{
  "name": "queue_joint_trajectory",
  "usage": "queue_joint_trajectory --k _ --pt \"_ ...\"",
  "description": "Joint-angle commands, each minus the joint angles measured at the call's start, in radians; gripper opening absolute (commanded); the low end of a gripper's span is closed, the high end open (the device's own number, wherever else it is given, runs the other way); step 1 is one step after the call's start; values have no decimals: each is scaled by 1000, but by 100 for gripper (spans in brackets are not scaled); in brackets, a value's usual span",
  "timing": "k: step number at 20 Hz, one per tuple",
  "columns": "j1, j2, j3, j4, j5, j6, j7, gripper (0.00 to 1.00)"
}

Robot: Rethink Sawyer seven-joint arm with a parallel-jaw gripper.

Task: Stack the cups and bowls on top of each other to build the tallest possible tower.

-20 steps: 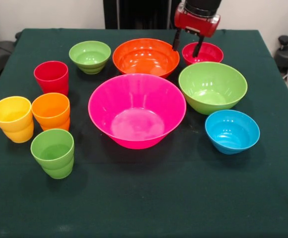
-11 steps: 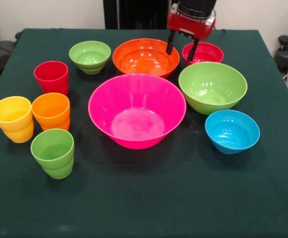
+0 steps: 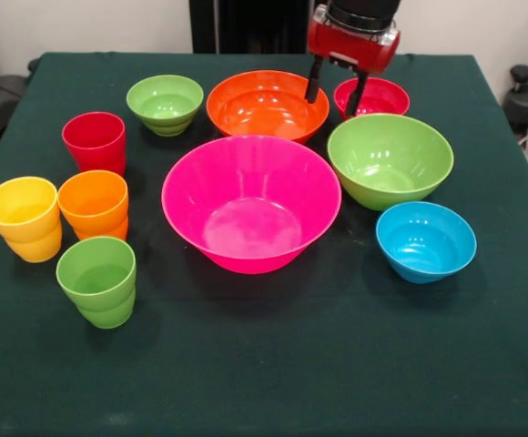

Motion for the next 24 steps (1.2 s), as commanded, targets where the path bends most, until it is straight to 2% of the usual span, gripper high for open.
queue_joint_trajectory --k 1,4,6,10,14,24 --pt "-87 48 101 -145 -5 139 32 100" --pt "-131 56 134 -147 -69 92 -44 100" --pt "-170 49 169 -124 -97 116 -91 100" --pt "-229 15 196 -47 -167 49 -107 100" --pt "-305 -4 227 -27 -241 40 -133 100" --pt "-423 61 314 -123 -419 10 -159 100"
